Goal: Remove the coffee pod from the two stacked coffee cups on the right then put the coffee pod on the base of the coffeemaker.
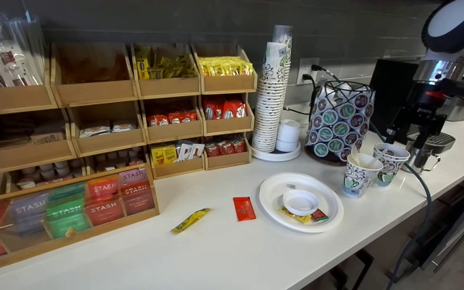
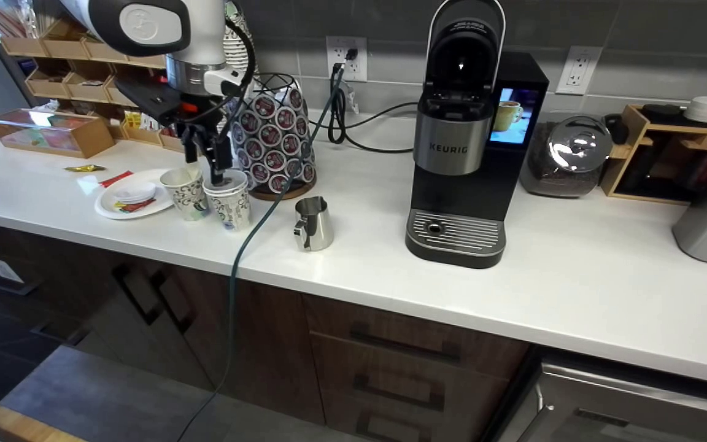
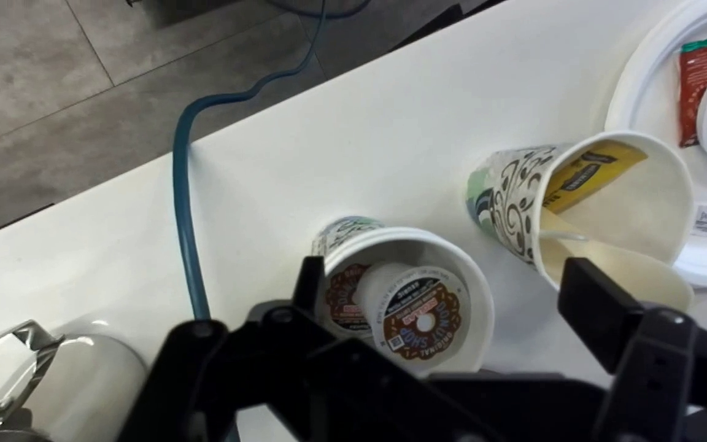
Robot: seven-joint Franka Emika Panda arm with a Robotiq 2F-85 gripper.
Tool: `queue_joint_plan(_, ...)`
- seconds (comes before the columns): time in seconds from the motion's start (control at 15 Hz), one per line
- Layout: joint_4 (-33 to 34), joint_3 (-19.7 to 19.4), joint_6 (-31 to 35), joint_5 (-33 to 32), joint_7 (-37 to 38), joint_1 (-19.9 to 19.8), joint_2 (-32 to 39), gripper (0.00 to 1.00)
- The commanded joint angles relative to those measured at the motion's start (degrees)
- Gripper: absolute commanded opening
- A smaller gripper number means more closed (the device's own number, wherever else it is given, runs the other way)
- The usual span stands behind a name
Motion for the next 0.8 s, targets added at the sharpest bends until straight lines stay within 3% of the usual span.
queue_joint_plan(0.0,0.8,-0.5,3.8,2.4,3.2,0.4,2.3,0.80)
queue_joint_plan(0.07,1.1,-0.5,4.8,2.8,3.8,0.4,2.8,0.77)
queue_joint_plan(0.13,1.5,-0.4,5.8,2.8,4.7,0.5,3.4,0.63)
queue_joint_plan(0.2,1.8,-0.4,6.5,2.9,5.4,0.5,3.8,0.56)
queue_joint_plan(0.4,2.9,-0.5,8.1,2.5,7.5,0.5,5.2,0.47)
queue_joint_plan(0.67,4.0,-0.8,7.6,2.3,8.0,-0.1,6.4,0.53)
queue_joint_plan(0.73,4.3,-1.0,7.2,2.3,8.1,-0.3,6.9,0.51)
